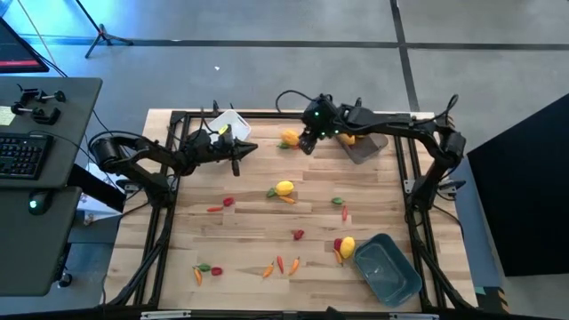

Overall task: Sort produce into baskets
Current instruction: Put the lemon into the black bin

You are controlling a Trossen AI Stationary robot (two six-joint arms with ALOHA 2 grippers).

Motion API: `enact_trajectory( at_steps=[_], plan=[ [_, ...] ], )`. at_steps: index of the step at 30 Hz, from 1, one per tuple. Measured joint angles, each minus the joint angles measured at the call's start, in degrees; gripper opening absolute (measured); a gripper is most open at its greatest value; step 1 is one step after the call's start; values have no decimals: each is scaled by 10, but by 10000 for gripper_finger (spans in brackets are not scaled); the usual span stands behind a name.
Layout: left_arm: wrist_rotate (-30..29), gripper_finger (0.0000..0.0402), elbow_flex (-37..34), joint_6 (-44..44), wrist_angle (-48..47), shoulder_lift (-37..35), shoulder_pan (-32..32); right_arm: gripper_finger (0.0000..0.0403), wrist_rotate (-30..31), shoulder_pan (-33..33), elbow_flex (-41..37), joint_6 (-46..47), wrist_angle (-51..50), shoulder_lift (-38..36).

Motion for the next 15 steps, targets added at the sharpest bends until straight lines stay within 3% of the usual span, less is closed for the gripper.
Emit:
enact_trajectory(
  at_steps=[5, 8, 15],
  plan=[
    [0, 0, 0, -1, -1, 0, 2, 254, 54, 26, 0, 11, 55, 21],
    [0, 0, 0, -13, -4, 0, 2, 281, 53, 29, 5, 36, 58, 42],
    [4, 0, 0, -19, -9, 0, 2, 296, 54, 27, 78, 34, 10, 99]
  ],
)
